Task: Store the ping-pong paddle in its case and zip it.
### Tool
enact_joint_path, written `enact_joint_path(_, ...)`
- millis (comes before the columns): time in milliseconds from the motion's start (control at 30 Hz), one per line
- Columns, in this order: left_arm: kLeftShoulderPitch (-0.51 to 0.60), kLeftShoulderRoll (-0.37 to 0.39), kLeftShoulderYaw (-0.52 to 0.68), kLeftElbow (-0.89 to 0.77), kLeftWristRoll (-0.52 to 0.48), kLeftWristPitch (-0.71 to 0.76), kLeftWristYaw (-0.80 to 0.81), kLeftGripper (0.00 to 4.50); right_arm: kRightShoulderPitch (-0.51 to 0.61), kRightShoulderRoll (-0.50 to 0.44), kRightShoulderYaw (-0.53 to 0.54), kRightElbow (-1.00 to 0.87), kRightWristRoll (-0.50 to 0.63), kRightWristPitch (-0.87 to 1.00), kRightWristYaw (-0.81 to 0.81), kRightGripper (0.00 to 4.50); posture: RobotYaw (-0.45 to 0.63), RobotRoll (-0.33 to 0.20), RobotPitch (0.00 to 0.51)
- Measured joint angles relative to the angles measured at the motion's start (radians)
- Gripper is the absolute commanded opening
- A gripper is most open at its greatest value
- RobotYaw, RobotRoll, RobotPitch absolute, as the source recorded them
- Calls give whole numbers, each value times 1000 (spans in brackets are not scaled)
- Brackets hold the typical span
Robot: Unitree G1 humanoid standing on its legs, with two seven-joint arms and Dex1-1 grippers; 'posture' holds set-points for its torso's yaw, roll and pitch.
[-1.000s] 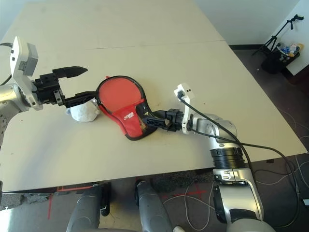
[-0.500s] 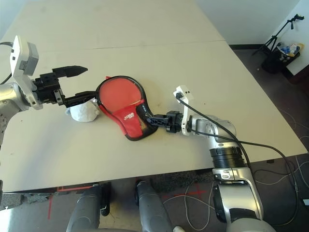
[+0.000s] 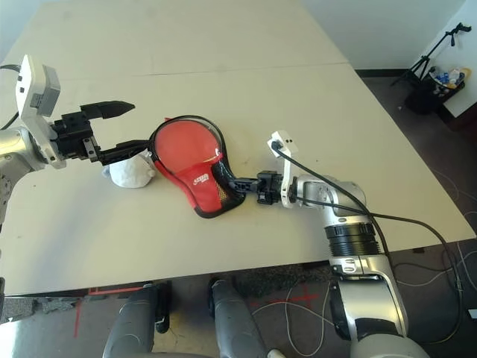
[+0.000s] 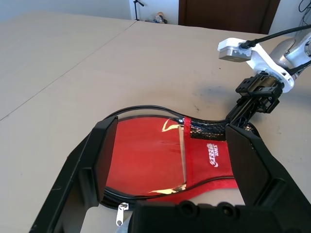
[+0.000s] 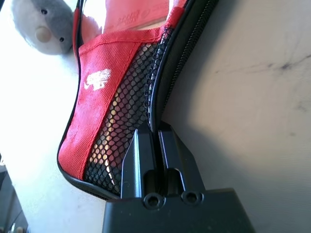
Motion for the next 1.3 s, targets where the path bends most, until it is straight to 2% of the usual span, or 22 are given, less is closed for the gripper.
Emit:
enact_joint_path(600, -1, -10, -8, 13, 6, -13, -5, 4500, 151, -123, 56, -242, 111, 118, 58, 16, 20, 0, 234)
enact_joint_path(1300, -1, -19, -9, 13, 17, -15, -14, 4500, 226, -160, 66, -354, 156, 146, 67, 16, 17, 0, 233)
